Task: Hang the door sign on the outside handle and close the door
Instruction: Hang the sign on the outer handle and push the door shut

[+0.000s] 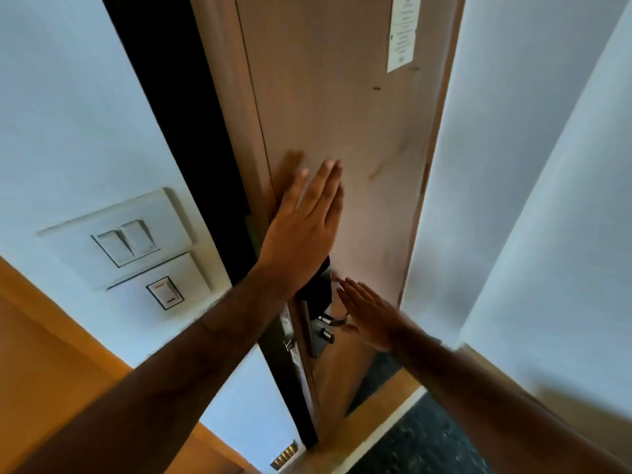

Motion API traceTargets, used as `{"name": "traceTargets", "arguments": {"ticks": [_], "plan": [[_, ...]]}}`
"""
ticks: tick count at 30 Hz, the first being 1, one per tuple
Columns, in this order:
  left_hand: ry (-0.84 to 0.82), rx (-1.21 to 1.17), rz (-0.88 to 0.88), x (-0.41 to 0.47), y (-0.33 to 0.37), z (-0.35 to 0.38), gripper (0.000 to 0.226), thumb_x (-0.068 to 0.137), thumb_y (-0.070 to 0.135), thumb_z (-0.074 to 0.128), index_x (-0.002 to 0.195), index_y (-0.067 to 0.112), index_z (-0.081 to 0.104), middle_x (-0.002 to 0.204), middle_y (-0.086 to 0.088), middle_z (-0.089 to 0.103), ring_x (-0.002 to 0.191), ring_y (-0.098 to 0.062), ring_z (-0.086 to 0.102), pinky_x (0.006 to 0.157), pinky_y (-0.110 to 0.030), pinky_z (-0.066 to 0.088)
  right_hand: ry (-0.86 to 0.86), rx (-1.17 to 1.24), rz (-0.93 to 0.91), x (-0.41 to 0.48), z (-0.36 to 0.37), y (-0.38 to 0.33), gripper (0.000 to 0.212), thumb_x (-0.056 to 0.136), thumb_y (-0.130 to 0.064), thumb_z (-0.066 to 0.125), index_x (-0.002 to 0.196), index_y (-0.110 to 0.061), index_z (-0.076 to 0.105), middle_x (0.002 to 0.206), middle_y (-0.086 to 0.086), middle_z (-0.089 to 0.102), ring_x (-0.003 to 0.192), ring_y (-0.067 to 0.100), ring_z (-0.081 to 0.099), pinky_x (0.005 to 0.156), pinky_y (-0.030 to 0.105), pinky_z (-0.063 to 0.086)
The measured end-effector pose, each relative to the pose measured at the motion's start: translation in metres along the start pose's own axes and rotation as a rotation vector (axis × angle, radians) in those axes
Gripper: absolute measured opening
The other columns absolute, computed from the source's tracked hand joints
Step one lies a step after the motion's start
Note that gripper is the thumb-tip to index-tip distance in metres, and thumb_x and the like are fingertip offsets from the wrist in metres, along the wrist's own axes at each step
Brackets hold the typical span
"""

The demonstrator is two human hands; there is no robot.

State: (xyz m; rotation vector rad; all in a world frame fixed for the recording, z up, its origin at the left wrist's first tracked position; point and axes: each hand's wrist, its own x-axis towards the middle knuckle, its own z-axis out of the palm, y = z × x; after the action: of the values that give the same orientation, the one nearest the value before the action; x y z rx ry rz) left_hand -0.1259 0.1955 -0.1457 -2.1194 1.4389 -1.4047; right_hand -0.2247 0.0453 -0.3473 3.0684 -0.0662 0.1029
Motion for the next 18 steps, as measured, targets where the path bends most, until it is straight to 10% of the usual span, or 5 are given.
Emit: {"name": "traceTargets", "arguments": {"ticks": [4, 12, 18], "plan": [[-0.087, 0.086, -0.159, 0.021, -0.007, 0.012, 0.068, 0.103, 0.026, 0.040, 0.155, -0.007, 0.012, 0.165, -0.026, 0.000, 0.154, -0.038, 0.002, 0.125, -0.053, 0.004, -0.004, 0.109, -0.092, 0.022, 0.004, 0.006, 0.103, 0.092, -0.074, -0.003, 0.156, 0.001, 0.029, 0.163, 0.022, 0.023, 0.152, 0.034, 0.022, 0.124, 0.044, 0.017], [-0.134, 0.164, -0.301, 0.033, -0.021, 0.041, 0.086, 0.100, 0.046, 0.044, 0.157, -0.003, 0.003, 0.166, -0.021, 0.002, 0.155, -0.032, 0.008, 0.123, -0.051, 0.005, 0.034, 0.205, -0.088, 0.056, 0.015, -0.007, 0.088, 0.097, -0.067, 0.023, 0.150, 0.002, 0.040, 0.157, 0.022, 0.039, 0.147, 0.034, 0.034, 0.119, 0.041, 0.019], [-0.145, 0.213, -0.394, 0.040, -0.031, 0.074, 0.087, 0.101, 0.056, 0.036, 0.158, -0.001, 0.004, 0.167, -0.017, 0.001, 0.155, -0.030, 0.007, 0.122, -0.053, 0.003, 0.047, 0.198, -0.048, 0.084, 0.020, -0.018, 0.093, 0.099, -0.067, 0.004, 0.147, 0.001, 0.044, 0.153, 0.022, 0.043, 0.143, 0.033, 0.042, 0.116, 0.042, 0.026]]}}
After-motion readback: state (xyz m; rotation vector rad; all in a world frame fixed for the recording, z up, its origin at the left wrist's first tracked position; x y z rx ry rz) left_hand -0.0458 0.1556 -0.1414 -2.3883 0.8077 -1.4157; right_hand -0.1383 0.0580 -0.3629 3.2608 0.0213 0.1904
